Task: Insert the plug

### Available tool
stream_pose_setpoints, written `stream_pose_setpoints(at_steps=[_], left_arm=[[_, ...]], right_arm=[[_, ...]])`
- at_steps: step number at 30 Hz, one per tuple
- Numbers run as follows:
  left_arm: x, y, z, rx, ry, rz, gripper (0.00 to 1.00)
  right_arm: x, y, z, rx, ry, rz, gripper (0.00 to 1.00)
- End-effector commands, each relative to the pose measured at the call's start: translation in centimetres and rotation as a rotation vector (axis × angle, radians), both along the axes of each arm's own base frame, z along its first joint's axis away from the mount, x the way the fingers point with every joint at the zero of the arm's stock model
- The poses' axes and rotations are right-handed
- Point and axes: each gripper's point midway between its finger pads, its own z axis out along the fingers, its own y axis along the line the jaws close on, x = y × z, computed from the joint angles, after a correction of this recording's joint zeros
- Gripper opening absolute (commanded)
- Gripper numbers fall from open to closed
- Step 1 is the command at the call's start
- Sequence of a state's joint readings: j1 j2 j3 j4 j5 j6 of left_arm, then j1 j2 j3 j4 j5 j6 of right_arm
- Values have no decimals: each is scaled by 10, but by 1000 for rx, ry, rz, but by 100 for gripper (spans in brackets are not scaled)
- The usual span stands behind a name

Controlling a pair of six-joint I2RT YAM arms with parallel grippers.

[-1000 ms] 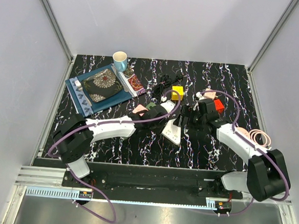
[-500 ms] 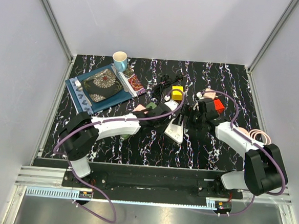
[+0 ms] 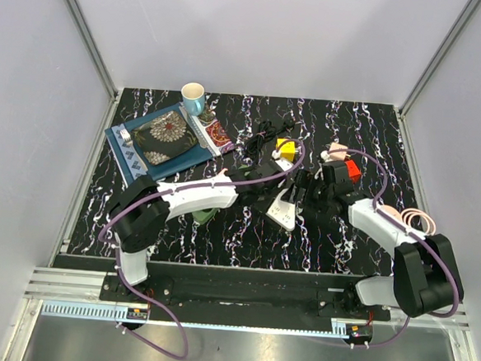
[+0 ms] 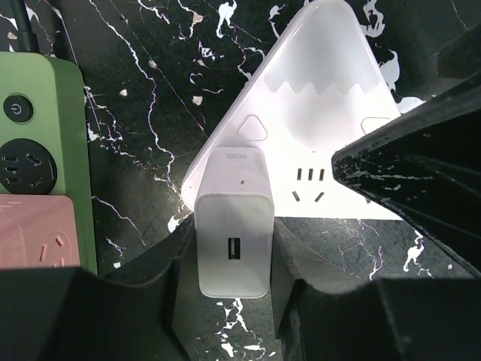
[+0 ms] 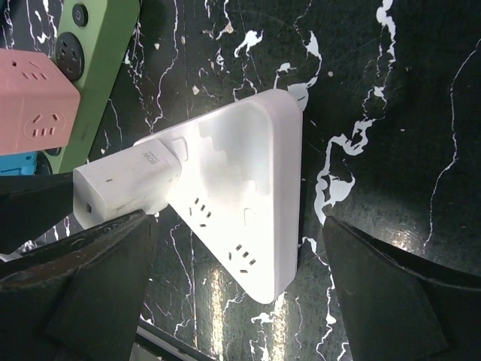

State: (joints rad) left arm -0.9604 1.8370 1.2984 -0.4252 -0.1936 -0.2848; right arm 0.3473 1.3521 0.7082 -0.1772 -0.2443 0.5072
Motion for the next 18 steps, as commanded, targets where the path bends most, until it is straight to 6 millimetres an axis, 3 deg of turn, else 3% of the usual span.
stream_pose_setpoints(at_steps=[1, 4, 5, 9, 13, 15, 16, 18], left_arm=[[-60, 63, -79, 325, 303, -31, 7], [-55, 58, -70, 303, 282, -25, 31], [-53, 54, -63, 280, 266, -28, 46], [-38, 39, -38, 213, 214, -22, 70], [-25, 25, -3, 108, 165, -9, 88], [-17, 16, 16, 39, 135, -5, 96], [-15, 14, 33, -4, 110, -4, 98], [-11, 12, 52, -59, 72, 2, 99]], right_arm=[[14, -7, 21, -1, -96, -44, 95], [16, -11, 32, -16, -141, -37, 95], [17, -12, 36, -31, -167, -15, 96], [25, -17, 61, -71, -263, 7, 96], [41, -20, 87, -105, -323, -7, 96], [48, -22, 88, -136, -320, -7, 96], [56, -21, 99, -140, -345, -8, 96], [67, -26, 99, -186, -351, -28, 96]])
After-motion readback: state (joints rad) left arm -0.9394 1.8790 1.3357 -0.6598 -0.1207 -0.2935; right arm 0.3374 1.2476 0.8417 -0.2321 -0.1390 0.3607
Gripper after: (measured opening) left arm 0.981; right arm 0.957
